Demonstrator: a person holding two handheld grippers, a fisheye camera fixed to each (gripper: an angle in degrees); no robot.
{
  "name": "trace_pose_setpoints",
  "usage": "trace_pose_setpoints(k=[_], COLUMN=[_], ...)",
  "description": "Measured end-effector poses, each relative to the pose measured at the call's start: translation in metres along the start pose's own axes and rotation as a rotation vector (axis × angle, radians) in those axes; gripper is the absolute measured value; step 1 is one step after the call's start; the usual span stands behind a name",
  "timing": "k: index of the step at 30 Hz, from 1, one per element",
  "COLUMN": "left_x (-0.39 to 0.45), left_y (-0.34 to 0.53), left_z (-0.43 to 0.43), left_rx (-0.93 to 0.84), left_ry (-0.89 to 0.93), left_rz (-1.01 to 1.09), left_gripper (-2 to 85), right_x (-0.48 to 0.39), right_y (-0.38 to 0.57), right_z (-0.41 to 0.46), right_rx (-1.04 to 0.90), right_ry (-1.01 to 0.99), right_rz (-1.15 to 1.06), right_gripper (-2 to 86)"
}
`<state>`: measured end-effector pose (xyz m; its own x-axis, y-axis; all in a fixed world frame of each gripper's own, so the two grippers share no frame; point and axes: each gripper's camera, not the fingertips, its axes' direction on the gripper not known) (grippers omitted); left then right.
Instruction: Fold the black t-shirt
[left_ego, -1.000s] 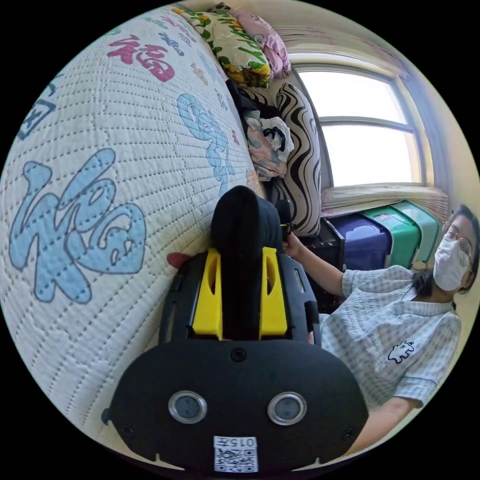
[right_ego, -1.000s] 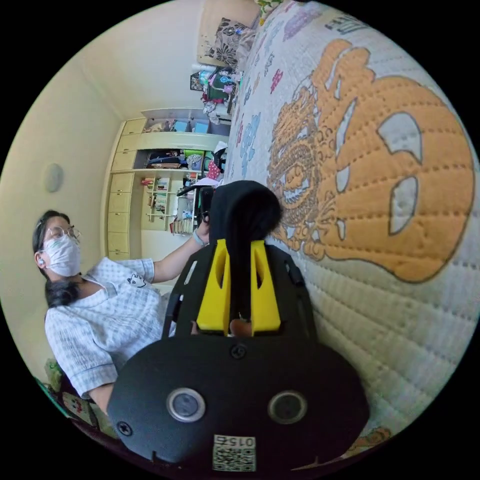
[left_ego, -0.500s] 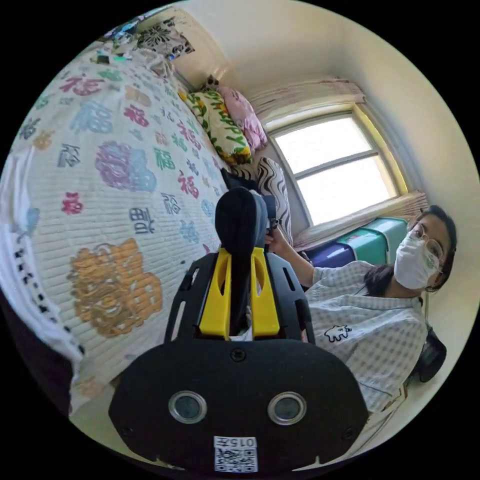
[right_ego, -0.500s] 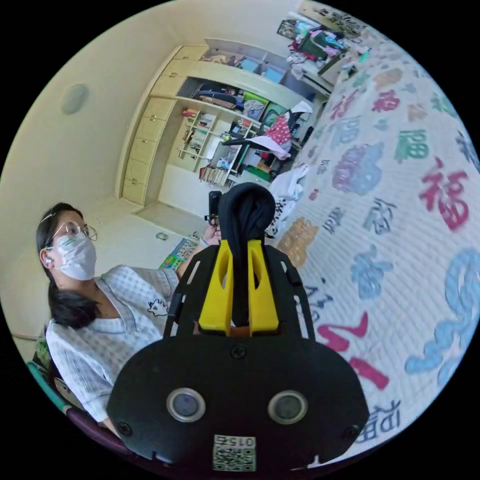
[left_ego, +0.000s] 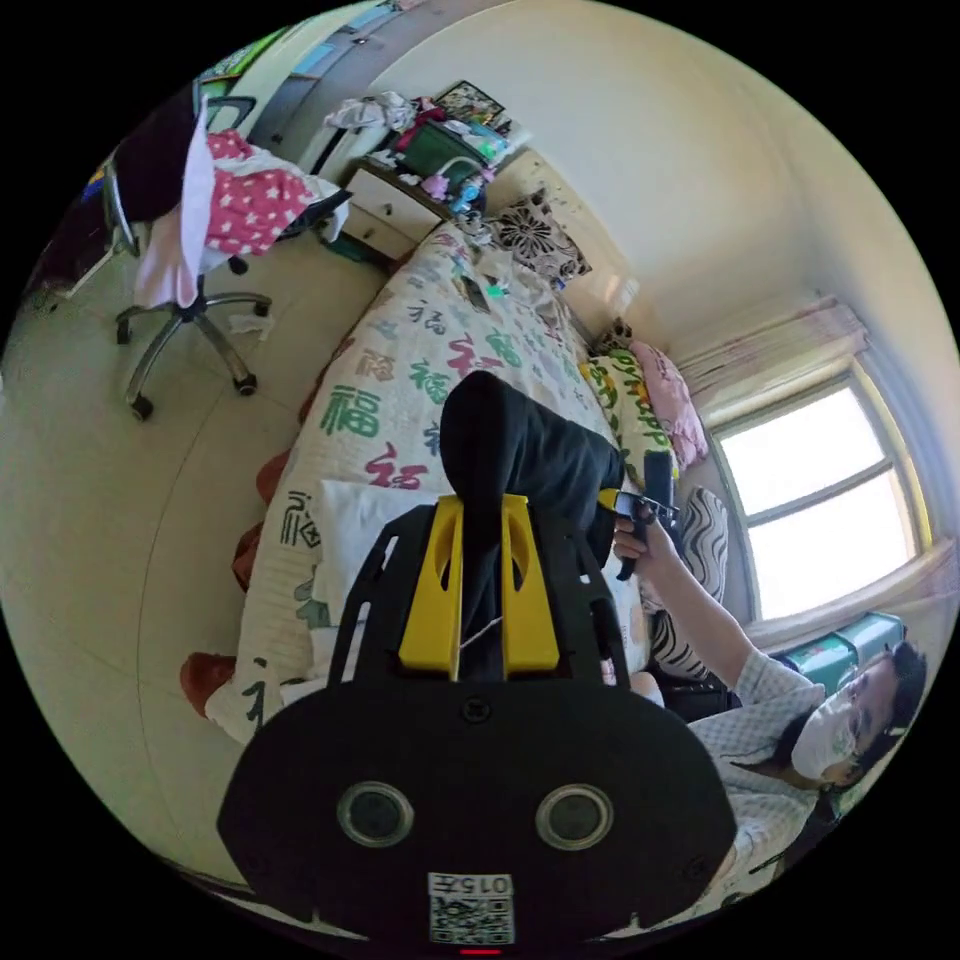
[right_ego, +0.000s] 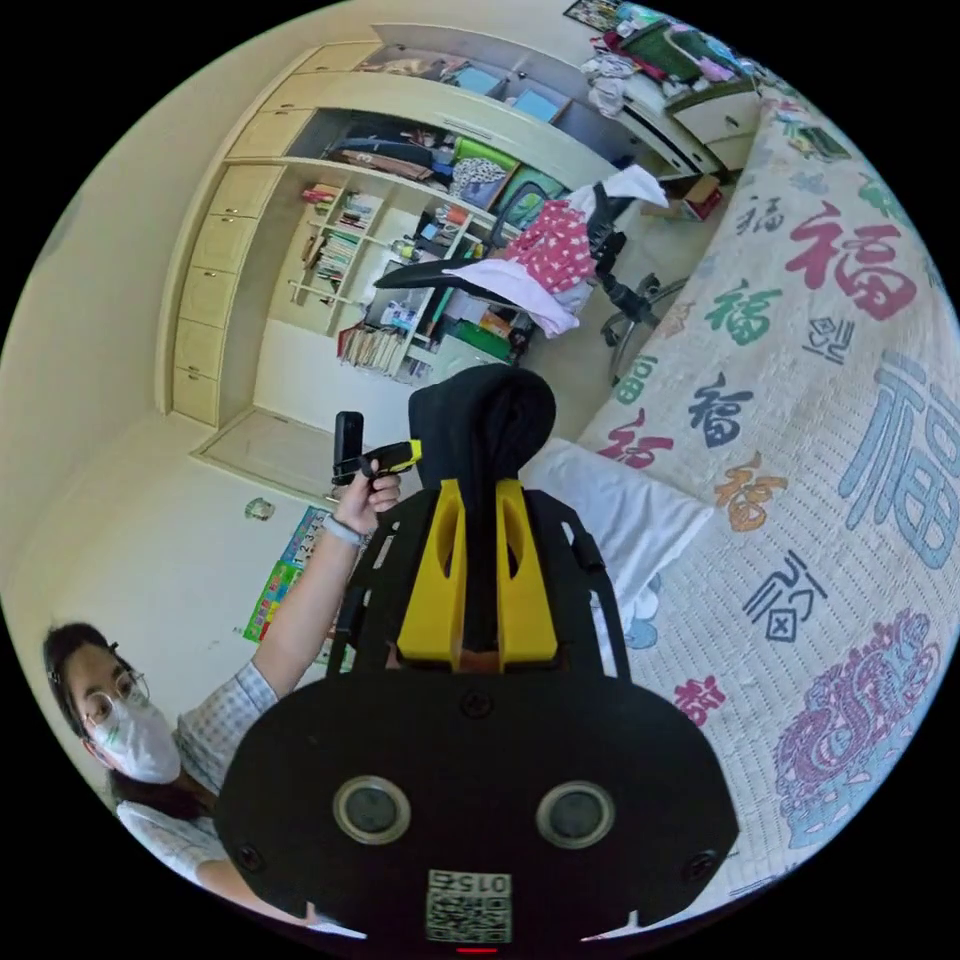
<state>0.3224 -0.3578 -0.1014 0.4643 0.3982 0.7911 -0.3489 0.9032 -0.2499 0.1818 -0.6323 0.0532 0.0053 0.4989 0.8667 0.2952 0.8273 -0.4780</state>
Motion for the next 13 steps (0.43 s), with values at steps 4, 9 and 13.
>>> trace_pose_setpoints(k=[4, 9, 13], left_x=[-0.061, -0.066, 0.0], left_y=[0.031, 0.067, 0.103], left_z=[0.035, 0.03, -0.023], left_rx=[-0.098, -0.126, 0.056], left_ry=[-0.19, -0.254, -0.196], left_rz=[-0.239, -0.321, -0.132], left_gripper=[5.2, 4.3, 6.7], right_x=[0.068, 0.111, 0.087], right_y=[-0.003, 0.023, 0.03], right_z=[0.078, 0.114, 0.107], right_rx=[-0.086, -0.013, -0.036], right_ry=[0.087, 0.044, 0.08], right_rz=[0.219, 0.391, 0.274], right_gripper=[5.9, 7.3, 8.5])
